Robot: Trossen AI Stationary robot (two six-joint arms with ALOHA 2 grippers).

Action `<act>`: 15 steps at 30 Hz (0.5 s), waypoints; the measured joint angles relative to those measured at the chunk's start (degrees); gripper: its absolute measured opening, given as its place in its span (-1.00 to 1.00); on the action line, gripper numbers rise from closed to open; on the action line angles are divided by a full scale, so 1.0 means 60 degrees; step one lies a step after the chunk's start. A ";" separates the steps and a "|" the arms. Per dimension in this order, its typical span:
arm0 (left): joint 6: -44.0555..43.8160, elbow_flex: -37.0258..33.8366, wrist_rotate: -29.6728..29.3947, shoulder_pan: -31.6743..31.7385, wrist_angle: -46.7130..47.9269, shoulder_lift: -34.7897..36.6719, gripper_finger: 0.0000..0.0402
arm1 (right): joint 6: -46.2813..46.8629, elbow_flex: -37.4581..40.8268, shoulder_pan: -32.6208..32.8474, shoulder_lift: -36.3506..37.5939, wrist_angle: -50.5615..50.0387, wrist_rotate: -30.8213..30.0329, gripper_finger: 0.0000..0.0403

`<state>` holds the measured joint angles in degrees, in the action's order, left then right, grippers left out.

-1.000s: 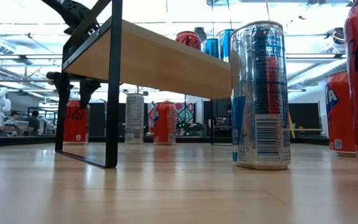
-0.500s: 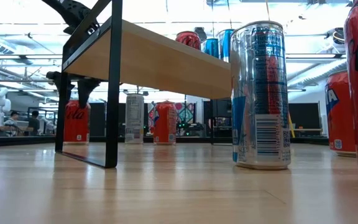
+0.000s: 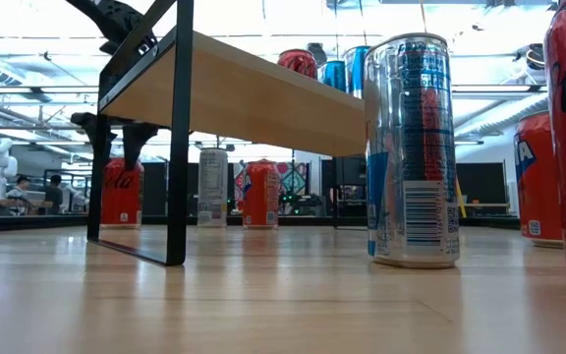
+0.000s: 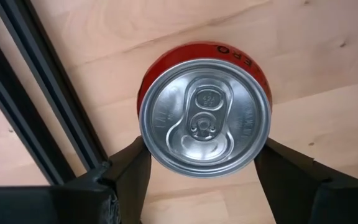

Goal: Place canned beverage on shelf
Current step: Put the top red soda can on the shelf

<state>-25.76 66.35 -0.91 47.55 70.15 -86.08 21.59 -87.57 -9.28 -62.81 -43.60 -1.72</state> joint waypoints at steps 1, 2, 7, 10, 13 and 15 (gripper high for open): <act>-0.0040 -0.0004 0.0001 0.0000 -0.0064 0.0000 0.28 | 0.0003 0.0000 0.0000 -0.0003 0.0001 0.0000 0.81; -0.0086 -0.0004 -0.0005 0.0000 -0.0187 0.0000 0.28 | -0.0001 0.0000 0.0000 -0.0003 -0.0001 0.0000 0.81; -0.0153 -0.0007 -0.0025 0.0000 -0.0922 0.0000 0.39 | -0.0001 0.0000 0.0000 -0.0001 -0.0003 0.0004 0.81; -0.0174 -0.0015 -0.0030 0.0000 -0.1059 0.0000 0.53 | -0.0001 0.0000 0.0000 -0.0003 -0.0003 0.0000 0.81; -0.0391 -0.0015 -0.0065 -0.0003 -0.1154 0.0000 0.65 | -0.0004 0.0000 0.0000 -0.0003 -0.0007 0.0004 0.81; -0.0398 -0.0015 -0.0091 0.0000 -0.1150 0.0000 0.69 | -0.0040 0.0000 0.0000 -0.0003 -0.0007 0.0004 0.81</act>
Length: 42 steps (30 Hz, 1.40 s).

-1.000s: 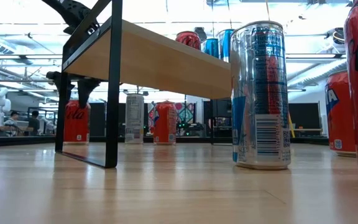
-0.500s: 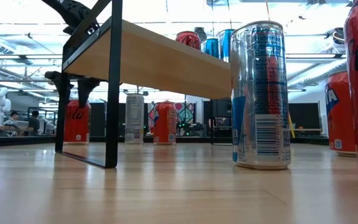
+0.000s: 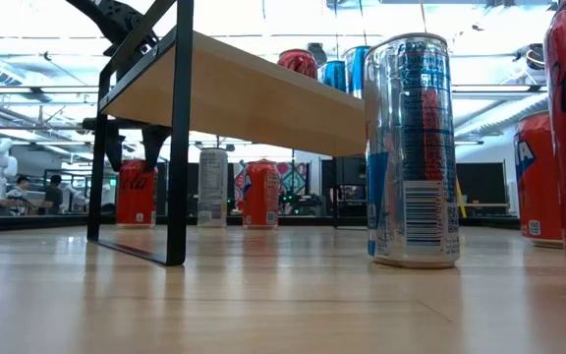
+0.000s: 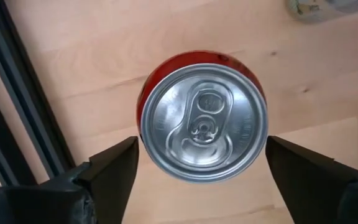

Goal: Place canned beverage on shelf
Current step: Put the top red soda can on the shelf

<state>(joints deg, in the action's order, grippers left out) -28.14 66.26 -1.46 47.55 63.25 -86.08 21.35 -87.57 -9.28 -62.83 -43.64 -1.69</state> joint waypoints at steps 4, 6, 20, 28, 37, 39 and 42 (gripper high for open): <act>0.0025 0.0000 -0.0051 0.0000 -0.0430 -0.0004 0.73 | -0.0094 0.0000 0.0000 0.0000 0.0000 0.0000 0.81; 0.0005 0.0000 -0.0053 0.0008 -0.0660 -0.0007 0.73 | -0.0189 0.0000 0.0000 0.0000 0.0000 0.0000 0.81; 0.0232 0.0000 -0.0295 0.0018 -0.1076 -0.0401 0.73 | -0.0180 0.0000 0.0000 0.0000 0.0000 0.0000 0.81; 0.0011 -0.0003 -0.0271 0.0018 -0.1036 -0.0397 0.59 | -0.0069 0.0000 0.0000 0.0000 0.0000 0.0000 0.81; -0.0167 0.0004 0.0112 -0.0011 -0.0581 -0.0277 0.43 | -0.0070 0.0000 0.0000 0.0000 0.0004 0.0000 0.81; -0.0264 0.0037 0.0341 -0.0007 -0.0289 -0.0203 0.42 | -0.0083 0.0000 0.0000 0.0000 0.0004 0.0000 0.81; -0.0489 0.0270 0.0582 -0.0023 0.0036 0.0029 0.42 | -0.0175 0.0000 -0.0002 0.0000 0.0004 0.0000 0.81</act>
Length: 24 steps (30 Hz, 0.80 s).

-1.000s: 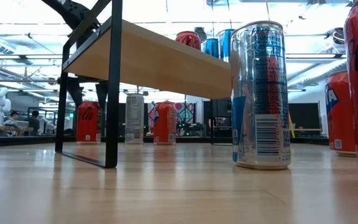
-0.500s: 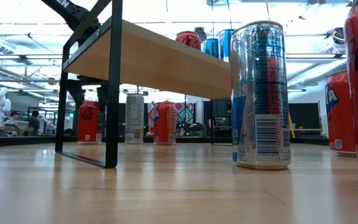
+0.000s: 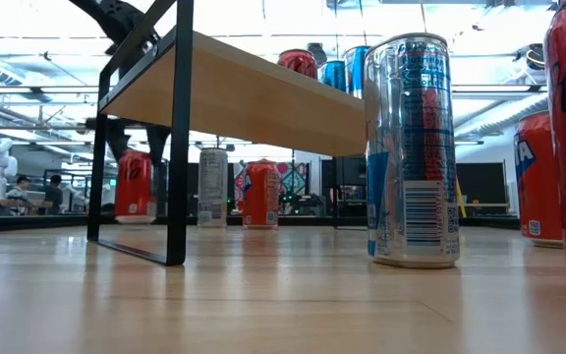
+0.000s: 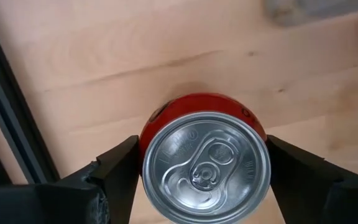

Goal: Place canned beverage on shelf
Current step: Put the top red soda can on the shelf

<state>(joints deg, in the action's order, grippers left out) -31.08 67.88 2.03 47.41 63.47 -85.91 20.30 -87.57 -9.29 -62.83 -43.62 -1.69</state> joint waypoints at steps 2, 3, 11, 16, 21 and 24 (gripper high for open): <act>-0.0110 0.0185 0.0021 -0.0039 0.0185 0.0152 0.42 | -0.0078 0.0000 0.0002 0.0000 0.0000 0.0016 0.81; -0.0188 0.0284 0.0038 -0.0055 0.0322 0.0236 0.42 | -0.0136 0.0000 0.0002 0.0000 -0.0003 0.0035 0.81; -0.1223 0.1087 0.0757 -0.0308 0.0615 0.1364 0.41 | -0.0652 0.0000 0.0002 0.0000 -0.0003 0.0044 0.81; -0.2242 0.1245 0.1250 -0.0581 0.0596 0.2316 0.41 | -0.0906 0.0000 0.0002 0.0000 -0.0004 0.0087 0.81; -0.3608 0.1268 0.2366 -0.0935 0.0604 0.3420 0.41 | -0.1232 0.0000 0.0002 -0.0088 -0.0004 0.0499 0.81; -0.4657 0.1270 0.2594 -0.1301 0.0485 0.4036 0.41 | -0.1518 0.0000 0.0002 -0.0250 -0.0007 0.0830 0.81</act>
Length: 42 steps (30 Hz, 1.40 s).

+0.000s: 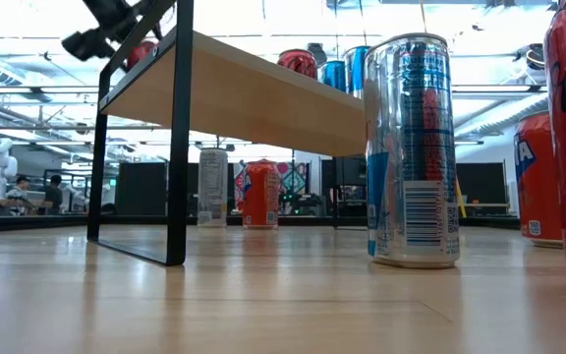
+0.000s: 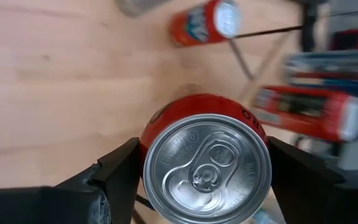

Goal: Place canned beverage on shelf
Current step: Put the top red soda can on the shelf

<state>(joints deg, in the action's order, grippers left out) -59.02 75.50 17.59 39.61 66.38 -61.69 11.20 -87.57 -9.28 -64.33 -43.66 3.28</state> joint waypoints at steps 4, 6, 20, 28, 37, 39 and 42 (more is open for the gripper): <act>-0.1412 0.0000 0.0097 -0.0627 -0.0658 0.0723 0.41 | -0.0505 -0.0001 0.0004 -0.0339 0.0019 0.0525 0.81; -0.2112 0.0000 0.0097 -0.0978 -0.1107 0.0962 0.41 | -0.0766 0.0000 0.0004 -0.0520 0.0008 0.0751 0.81; -0.4661 0.0000 -0.0679 -0.3978 -0.3920 0.0440 0.41 | -0.1343 0.0000 0.0144 -0.0707 0.0444 0.1247 0.81; -0.5105 0.0000 -0.2117 -0.5300 -0.5145 -0.0298 0.41 | -0.1302 0.0000 0.1093 -0.0518 0.0419 0.1225 0.81; -0.5586 0.0000 -0.3561 -0.6447 -0.6103 -0.0801 0.41 | -0.1522 0.0000 0.1771 -0.0478 0.0222 0.0773 0.96; -0.5628 0.0000 -0.3925 -0.6686 -0.6131 -0.0870 0.41 | -0.1652 0.0000 0.1826 -0.0467 0.0291 0.0716 0.97; -0.5889 0.0000 -0.4273 -0.6965 -0.6380 -0.1009 0.41 | -0.1867 0.0000 0.1829 -0.0484 0.0457 0.0711 0.97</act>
<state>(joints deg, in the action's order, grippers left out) -94.35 75.50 -8.04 -2.18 28.10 -67.75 0.00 -87.57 1.69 -67.23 -40.92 7.55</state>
